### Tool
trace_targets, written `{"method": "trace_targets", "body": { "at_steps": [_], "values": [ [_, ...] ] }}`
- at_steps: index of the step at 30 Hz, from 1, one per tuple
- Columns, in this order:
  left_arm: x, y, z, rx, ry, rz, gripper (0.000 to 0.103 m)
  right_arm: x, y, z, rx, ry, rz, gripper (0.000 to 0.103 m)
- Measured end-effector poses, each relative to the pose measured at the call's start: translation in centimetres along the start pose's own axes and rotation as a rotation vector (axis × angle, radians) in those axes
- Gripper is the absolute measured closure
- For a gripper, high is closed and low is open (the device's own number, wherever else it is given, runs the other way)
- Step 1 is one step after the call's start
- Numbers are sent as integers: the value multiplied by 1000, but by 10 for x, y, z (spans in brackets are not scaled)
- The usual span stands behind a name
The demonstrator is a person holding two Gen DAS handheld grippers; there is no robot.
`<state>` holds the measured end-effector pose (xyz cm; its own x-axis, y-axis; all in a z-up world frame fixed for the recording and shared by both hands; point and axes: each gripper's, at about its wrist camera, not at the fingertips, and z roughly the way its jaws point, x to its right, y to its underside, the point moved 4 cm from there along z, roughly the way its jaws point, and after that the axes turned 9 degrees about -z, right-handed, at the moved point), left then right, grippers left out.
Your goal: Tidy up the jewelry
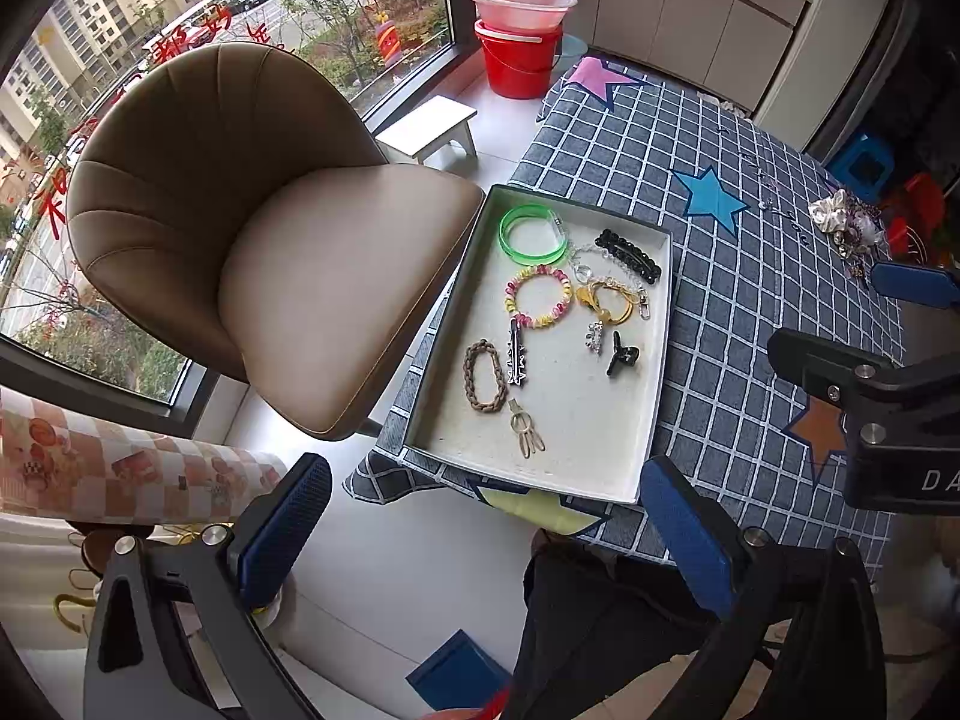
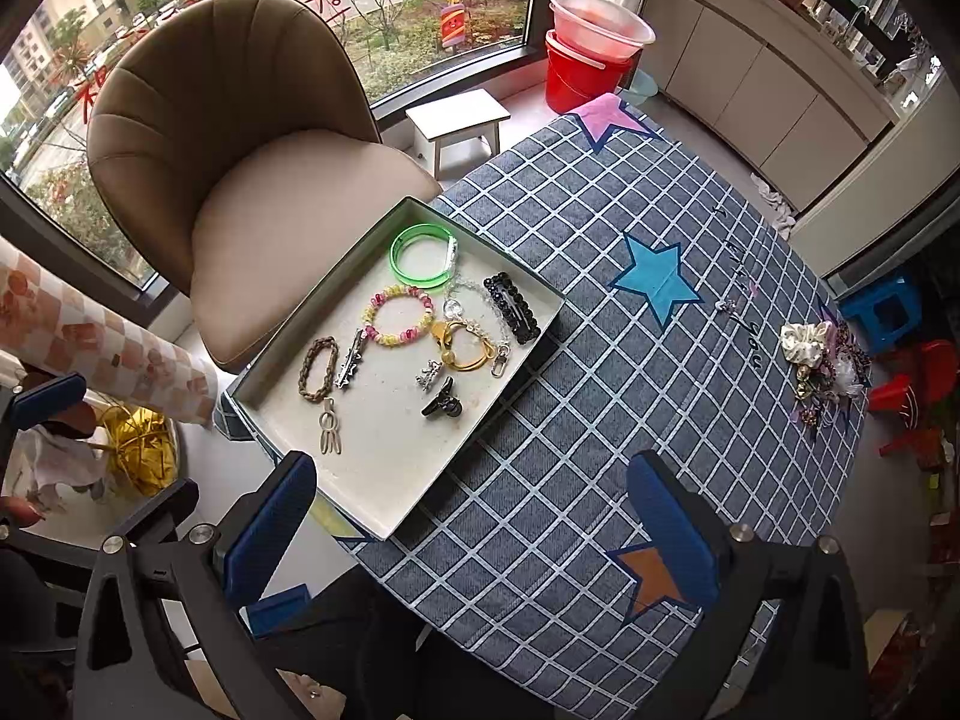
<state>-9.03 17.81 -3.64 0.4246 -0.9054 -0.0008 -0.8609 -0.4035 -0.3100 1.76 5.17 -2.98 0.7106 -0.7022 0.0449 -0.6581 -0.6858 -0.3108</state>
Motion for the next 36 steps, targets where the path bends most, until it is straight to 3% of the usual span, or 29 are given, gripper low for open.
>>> {"method": "trace_targets", "body": {
  "at_steps": [36],
  "values": [
    [-1,-1,1,-3,-3,-4,0,0,0,4,-8,-5,-7,0]
  ]
}}
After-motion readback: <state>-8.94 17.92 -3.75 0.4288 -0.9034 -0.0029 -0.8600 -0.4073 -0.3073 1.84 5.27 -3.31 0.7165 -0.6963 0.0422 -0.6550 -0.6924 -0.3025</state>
